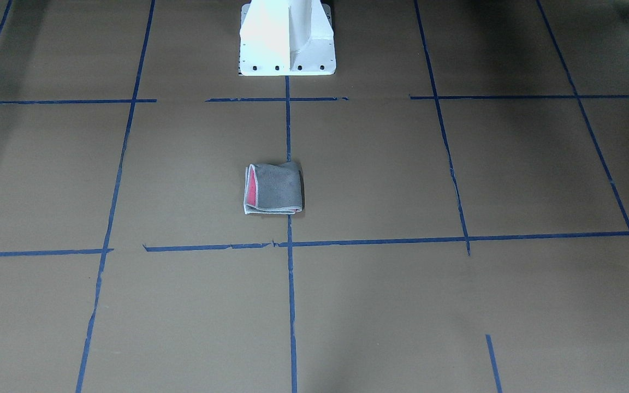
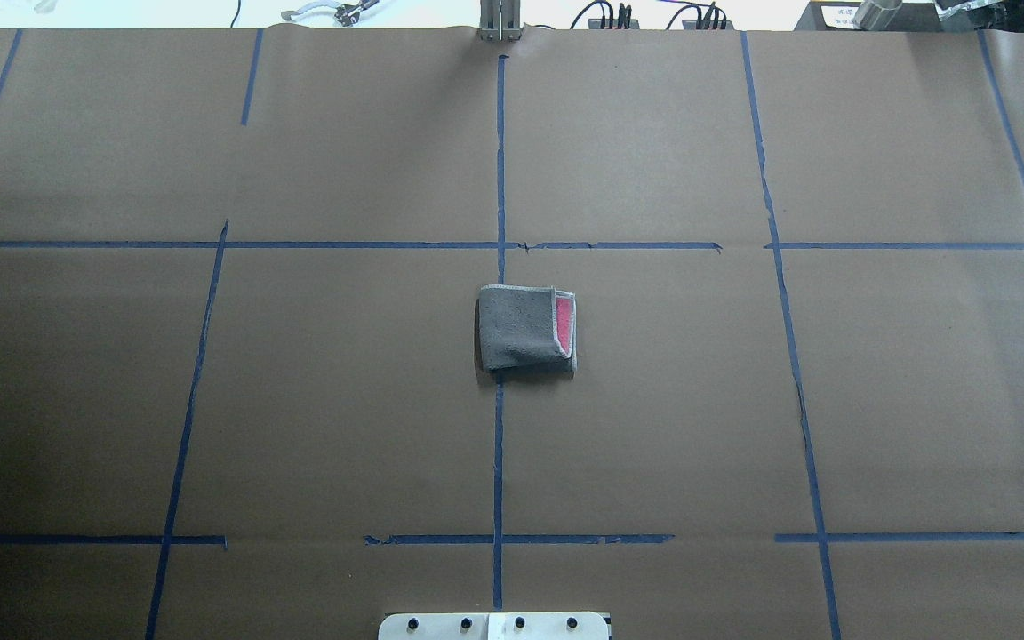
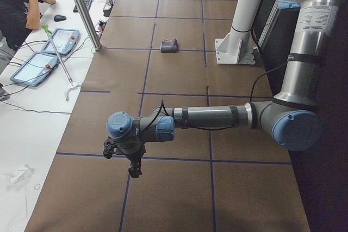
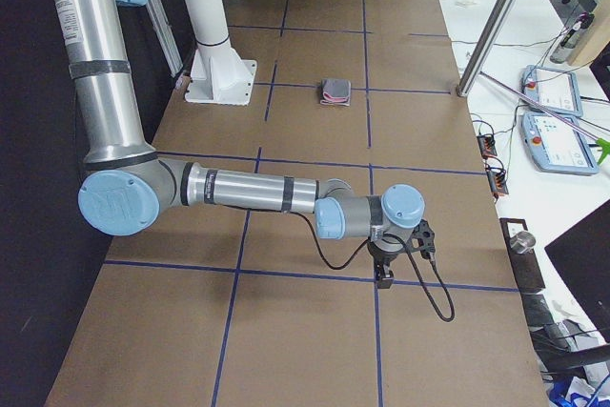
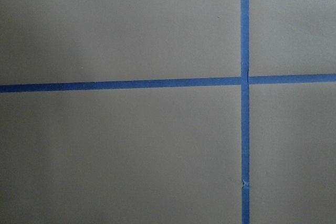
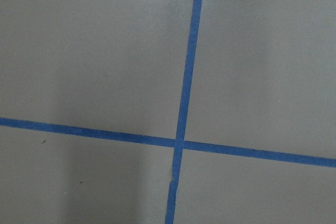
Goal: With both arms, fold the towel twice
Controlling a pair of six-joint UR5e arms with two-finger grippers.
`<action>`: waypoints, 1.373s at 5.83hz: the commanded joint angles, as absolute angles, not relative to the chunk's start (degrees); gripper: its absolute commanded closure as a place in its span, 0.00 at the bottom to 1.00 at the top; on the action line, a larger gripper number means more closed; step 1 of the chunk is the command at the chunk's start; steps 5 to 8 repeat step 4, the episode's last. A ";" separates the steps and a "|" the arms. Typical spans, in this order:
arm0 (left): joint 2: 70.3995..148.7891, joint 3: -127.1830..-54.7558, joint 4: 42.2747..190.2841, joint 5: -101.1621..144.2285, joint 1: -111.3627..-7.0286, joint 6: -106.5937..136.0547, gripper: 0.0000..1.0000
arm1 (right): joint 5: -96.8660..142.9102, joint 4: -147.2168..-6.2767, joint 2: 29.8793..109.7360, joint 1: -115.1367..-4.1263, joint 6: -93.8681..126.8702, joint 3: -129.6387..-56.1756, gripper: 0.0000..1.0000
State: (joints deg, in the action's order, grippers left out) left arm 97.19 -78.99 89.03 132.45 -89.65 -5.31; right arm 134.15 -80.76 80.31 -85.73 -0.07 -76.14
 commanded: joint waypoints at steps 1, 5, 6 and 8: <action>97.21 -79.10 89.03 132.45 -89.65 -5.27 0.00 | 134.47 -80.86 80.68 -85.78 -0.09 -77.86 0.00; 97.03 -83.30 84.22 132.45 -89.74 -5.27 0.00 | 134.21 -80.95 81.12 -85.96 -0.09 -78.84 0.00; 97.03 -83.30 84.22 132.45 -89.74 -5.27 0.00 | 134.21 -80.95 81.12 -85.96 -0.09 -78.84 0.00; 97.03 -83.30 84.22 132.45 -89.74 -5.27 0.00 | 134.21 -80.95 81.12 -85.96 -0.09 -78.84 0.00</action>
